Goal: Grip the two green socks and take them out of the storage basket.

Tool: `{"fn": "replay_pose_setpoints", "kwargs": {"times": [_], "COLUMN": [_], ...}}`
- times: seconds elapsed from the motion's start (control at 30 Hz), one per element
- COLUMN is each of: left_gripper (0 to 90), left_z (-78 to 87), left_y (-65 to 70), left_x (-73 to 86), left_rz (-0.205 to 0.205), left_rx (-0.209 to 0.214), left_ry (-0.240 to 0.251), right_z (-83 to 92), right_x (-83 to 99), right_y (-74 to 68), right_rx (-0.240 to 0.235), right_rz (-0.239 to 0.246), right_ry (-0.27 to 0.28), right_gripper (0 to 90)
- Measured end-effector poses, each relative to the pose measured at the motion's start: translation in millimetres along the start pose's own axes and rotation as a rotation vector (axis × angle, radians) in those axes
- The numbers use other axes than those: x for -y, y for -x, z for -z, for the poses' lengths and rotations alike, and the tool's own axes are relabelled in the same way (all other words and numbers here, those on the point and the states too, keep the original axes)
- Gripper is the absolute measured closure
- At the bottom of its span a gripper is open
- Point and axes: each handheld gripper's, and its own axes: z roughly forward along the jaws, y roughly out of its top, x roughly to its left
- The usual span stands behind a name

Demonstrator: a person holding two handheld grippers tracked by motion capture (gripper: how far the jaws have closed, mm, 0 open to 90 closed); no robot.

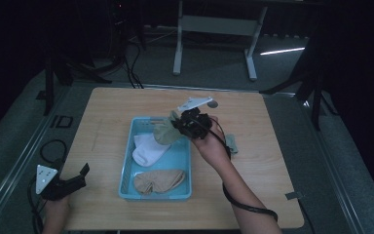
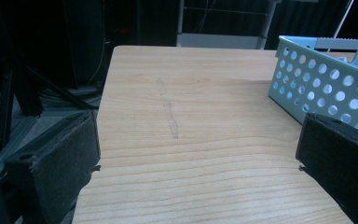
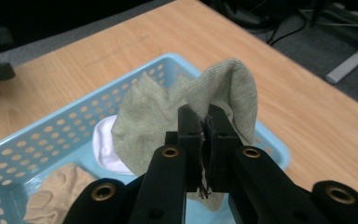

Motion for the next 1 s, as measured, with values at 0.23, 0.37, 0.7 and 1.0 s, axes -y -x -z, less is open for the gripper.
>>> {"fn": "replay_pose_setpoints", "kwargs": {"times": [0.23, 0.37, 0.7, 1.0], "left_gripper": [0.0, 0.0, 0.0, 0.0], "left_z": [-0.1, -0.1, -0.1, 0.0], "left_y": [0.0, 0.1, 0.4, 0.1], "left_x": [0.0, -0.1, -0.1, 0.0], "left_rz": [0.001, -0.001, -0.002, 0.000], "left_rx": [0.000, -0.001, -0.004, -0.003], "left_ry": [0.000, -0.001, -0.001, 0.000], "right_z": [29.3, 42.4, 66.8, 75.7], "right_x": [8.5, 18.1, 47.1, 73.8], "right_y": [25.3, 40.5, 73.5, 92.5], "right_rx": [0.059, 0.094, 0.167, 0.248], "right_rz": [-0.036, -0.059, -0.135, -0.176], "right_ry": [0.032, 0.037, 0.046, 0.042], "right_gripper": [86.5, 86.5, 86.5, 86.5]}}
